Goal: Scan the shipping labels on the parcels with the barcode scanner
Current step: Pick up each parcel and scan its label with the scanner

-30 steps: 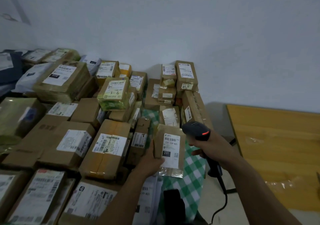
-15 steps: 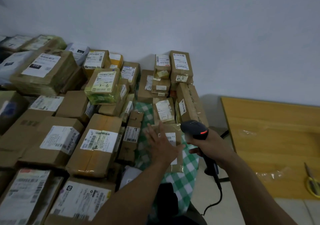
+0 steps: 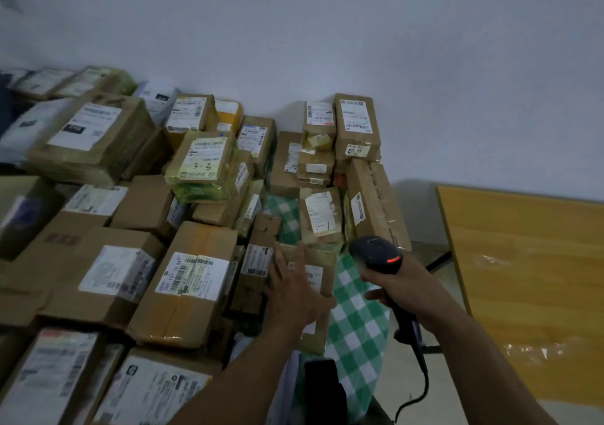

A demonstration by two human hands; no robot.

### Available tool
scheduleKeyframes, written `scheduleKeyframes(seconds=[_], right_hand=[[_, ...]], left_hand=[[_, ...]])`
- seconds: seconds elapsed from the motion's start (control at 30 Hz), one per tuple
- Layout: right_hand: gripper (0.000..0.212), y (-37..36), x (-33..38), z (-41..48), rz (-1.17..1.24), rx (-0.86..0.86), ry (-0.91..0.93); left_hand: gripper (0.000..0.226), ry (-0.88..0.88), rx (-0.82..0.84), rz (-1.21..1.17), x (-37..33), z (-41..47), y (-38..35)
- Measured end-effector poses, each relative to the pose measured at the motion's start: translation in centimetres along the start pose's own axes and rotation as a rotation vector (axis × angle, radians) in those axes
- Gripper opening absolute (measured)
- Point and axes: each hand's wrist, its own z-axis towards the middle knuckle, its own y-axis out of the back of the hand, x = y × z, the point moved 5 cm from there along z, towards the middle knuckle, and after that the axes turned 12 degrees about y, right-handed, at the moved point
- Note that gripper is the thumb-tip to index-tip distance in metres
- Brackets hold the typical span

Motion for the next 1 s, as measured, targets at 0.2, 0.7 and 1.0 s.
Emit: scheduleKeyframes(seconds=[0.2, 0.7, 1.0], right_hand=[[0.026, -0.3, 0.4, 1.2, -0.033, 0.024, 0.026], [0.026, 5.3, 0.4, 5.7, -0.15, -0.179, 0.069], [0.037, 4.9, -1.6, 9.1, -0.292, -0.168, 0.017]], left_hand=[[0.115, 0.012, -0.062, 0.081, 0.3, 1.5, -1.4], [0.108, 0.046, 0.034, -0.227, -8.3, 11.5, 1.7], [0.125, 0.119, 0.258, -0.315, -7.3, 15.1, 1.1]])
